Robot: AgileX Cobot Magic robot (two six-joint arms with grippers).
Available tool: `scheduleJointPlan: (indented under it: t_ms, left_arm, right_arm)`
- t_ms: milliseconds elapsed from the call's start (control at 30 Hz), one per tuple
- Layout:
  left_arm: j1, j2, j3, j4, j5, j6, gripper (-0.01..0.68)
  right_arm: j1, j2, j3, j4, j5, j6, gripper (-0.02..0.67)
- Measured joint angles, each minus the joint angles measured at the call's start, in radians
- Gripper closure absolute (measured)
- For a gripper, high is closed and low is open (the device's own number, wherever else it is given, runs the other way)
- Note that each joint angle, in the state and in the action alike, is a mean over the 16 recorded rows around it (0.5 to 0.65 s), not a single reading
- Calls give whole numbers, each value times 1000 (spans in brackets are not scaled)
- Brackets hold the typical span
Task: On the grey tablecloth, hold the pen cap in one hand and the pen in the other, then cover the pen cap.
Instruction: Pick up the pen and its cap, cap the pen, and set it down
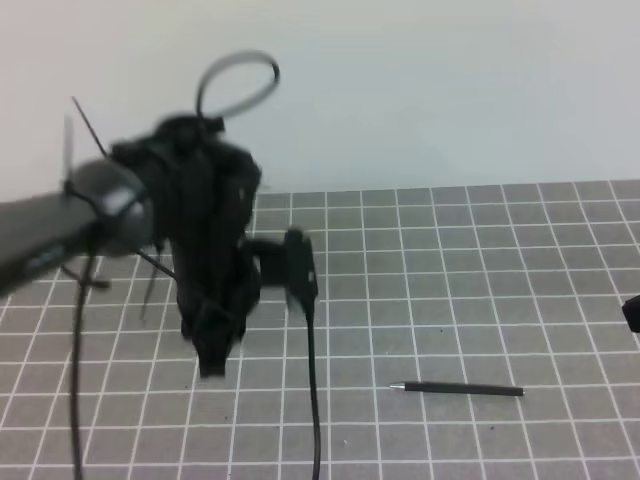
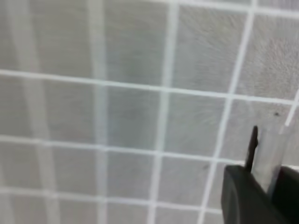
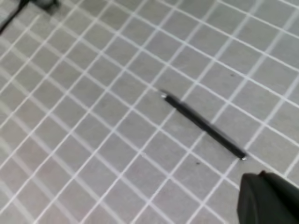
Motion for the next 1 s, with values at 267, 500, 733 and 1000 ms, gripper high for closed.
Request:
scheduleJointPlan:
  t_ms: [267, 500, 733, 1000]
  left_arm:
    - [0, -191, -43, -84, -45, -69, 611]
    - [0, -365, -44, -192, -37, -98, 606]
    - [0, -504, 11, -245, -1, -90, 601]
    - [0, -649, 231, -250, -73, -88, 591]
  right_arm:
    - [1, 10, -64, 15, 133, 33, 652]
    - [64, 42, -90, -29, 200, 82, 652]
    - [237, 124, -132, -230, 226, 152, 652]
    - [438, 283, -220, -470, 219, 235, 614]
